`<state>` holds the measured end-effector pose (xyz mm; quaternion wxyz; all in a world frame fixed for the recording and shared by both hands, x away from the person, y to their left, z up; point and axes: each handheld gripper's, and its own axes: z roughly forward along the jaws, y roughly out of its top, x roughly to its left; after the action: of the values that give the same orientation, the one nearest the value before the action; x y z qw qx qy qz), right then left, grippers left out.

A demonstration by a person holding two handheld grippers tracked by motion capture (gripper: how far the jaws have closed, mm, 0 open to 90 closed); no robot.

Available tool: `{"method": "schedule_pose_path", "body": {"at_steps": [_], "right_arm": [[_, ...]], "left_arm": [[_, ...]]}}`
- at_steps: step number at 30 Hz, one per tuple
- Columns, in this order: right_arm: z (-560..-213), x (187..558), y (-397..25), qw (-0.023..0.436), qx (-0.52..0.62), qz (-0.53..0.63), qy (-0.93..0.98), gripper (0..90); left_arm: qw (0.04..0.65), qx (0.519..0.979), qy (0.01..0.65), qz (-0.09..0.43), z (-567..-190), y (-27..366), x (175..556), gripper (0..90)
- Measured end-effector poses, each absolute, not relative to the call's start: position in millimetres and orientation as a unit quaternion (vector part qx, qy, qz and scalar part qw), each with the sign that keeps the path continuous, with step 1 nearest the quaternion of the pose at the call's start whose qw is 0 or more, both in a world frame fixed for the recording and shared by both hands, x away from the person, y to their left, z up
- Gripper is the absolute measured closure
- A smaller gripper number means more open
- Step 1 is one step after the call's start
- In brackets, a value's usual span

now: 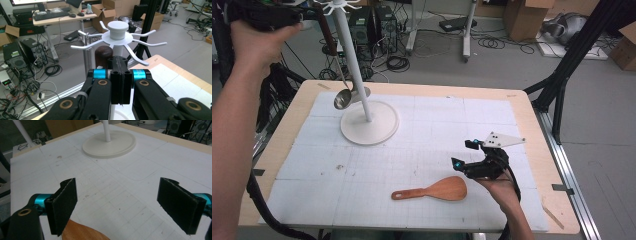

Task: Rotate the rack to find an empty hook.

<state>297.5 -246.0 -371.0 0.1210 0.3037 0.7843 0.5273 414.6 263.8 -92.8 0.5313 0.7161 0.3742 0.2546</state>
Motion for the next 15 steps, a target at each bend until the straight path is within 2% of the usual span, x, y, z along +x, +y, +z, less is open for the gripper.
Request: {"method": "schedule_pose_path", "body": {"at_steps": [15], "right_arm": [[-371.0, 297.0, -245.1, 0.12, 0.306, 0.525, 0.785, 15.5]], "left_arm": [[0.536, 0.72, 0.364, 0.247, -98.8, 275.7, 402.0, 88.5]]}}
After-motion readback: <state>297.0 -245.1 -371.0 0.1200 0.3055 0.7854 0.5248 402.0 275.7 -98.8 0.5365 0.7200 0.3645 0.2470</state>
